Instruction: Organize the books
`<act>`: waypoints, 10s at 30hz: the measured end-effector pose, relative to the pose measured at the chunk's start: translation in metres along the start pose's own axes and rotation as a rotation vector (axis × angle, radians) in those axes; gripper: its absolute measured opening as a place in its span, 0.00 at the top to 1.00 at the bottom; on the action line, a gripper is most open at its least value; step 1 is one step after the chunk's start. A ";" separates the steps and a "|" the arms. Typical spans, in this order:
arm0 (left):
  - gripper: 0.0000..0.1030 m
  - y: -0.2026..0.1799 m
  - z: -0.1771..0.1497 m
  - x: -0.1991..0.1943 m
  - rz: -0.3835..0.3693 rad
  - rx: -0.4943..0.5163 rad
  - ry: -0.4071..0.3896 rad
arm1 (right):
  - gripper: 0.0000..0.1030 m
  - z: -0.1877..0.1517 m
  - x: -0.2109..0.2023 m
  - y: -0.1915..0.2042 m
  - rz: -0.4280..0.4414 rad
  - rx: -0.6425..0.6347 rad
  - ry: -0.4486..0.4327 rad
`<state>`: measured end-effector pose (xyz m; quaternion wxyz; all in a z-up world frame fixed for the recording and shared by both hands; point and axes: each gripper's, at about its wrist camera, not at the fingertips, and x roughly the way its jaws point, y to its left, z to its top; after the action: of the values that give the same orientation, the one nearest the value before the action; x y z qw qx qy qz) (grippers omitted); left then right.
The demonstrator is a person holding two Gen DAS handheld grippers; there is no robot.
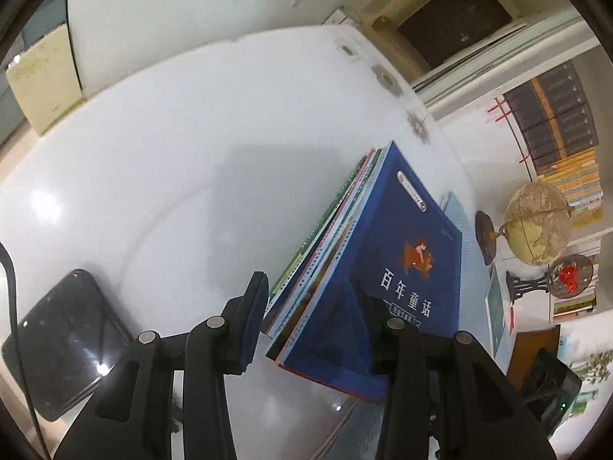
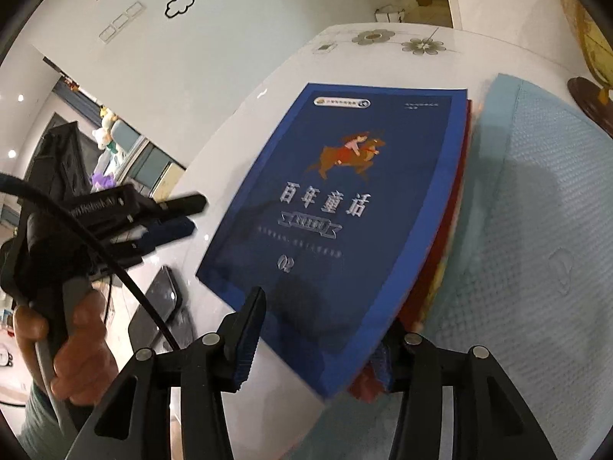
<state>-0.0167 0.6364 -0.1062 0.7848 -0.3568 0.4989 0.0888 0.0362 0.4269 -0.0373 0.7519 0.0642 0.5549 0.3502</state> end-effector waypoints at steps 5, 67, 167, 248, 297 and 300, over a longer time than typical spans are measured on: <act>0.63 -0.042 -0.008 -0.009 -0.002 0.106 -0.026 | 0.38 -0.029 -0.027 -0.040 -0.078 0.063 -0.037; 0.26 -0.430 -0.233 0.231 -0.077 0.522 0.190 | 0.26 0.008 -0.231 -0.550 -0.181 0.344 -0.283; 0.30 -0.346 -0.315 0.136 -0.263 0.502 0.507 | 0.64 -0.198 -0.257 -0.387 0.143 0.428 -0.197; 0.88 -0.237 -0.228 0.133 -0.417 0.266 0.552 | 0.26 -0.192 -0.135 -0.251 -0.079 0.512 -0.013; 0.87 -0.317 -0.207 0.072 -0.363 0.602 0.328 | 0.65 -0.122 -0.200 -0.237 -0.124 0.313 -0.281; 0.87 -0.315 -0.197 0.060 -0.400 0.607 0.326 | 0.65 -0.115 -0.202 -0.210 -0.157 0.329 -0.317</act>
<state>0.0267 0.2659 -0.0574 0.7670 -0.2080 0.5411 -0.2750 0.0026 0.1155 -0.0231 0.8339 0.1966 0.4827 0.1813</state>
